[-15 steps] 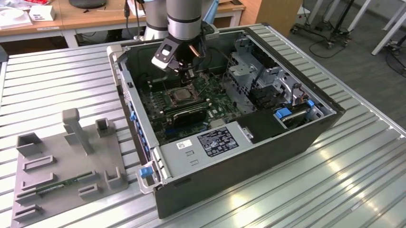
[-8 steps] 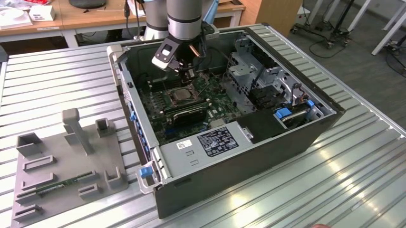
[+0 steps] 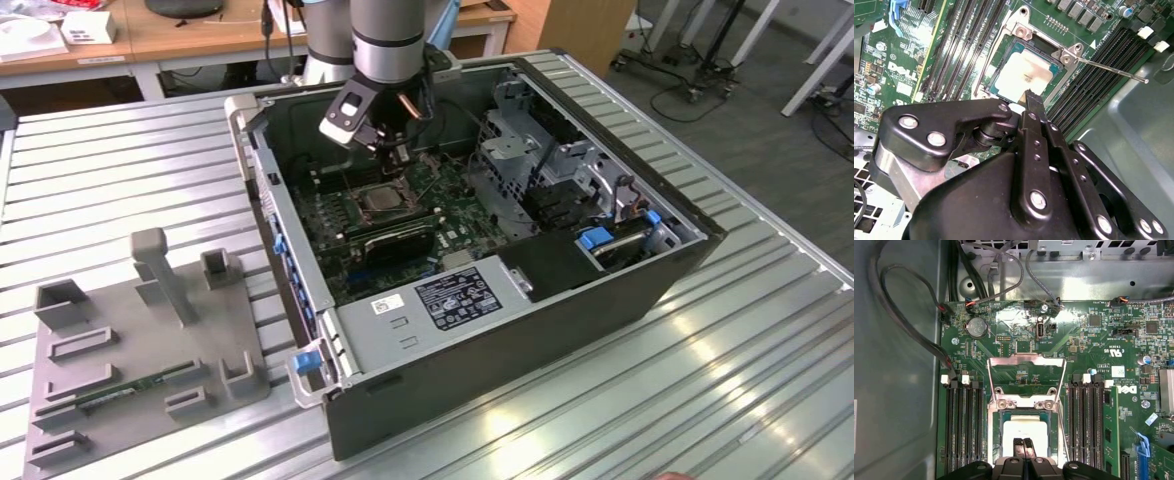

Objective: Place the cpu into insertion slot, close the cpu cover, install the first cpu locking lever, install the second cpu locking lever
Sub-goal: 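Close the cpu cover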

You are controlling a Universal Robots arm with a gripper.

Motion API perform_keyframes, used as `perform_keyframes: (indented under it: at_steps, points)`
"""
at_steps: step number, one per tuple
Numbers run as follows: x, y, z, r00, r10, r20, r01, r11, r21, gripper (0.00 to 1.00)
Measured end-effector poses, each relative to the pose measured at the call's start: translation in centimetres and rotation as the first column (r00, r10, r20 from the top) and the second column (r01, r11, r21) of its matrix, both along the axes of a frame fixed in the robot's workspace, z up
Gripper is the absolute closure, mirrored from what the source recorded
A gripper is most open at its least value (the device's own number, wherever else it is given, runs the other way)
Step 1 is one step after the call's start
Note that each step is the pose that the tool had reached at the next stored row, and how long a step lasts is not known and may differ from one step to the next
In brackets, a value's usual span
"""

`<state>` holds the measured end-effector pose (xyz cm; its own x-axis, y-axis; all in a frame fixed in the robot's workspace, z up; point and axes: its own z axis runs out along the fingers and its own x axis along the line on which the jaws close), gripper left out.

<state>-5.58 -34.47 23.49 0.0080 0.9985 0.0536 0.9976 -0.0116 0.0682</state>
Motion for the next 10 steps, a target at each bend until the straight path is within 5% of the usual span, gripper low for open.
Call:
perform_keyframes:
  at_steps: [10]
  points:
    - [0.00,0.00,1.28,1.0000,0.000,0.0001,0.000,1.0000,0.0001,0.89]
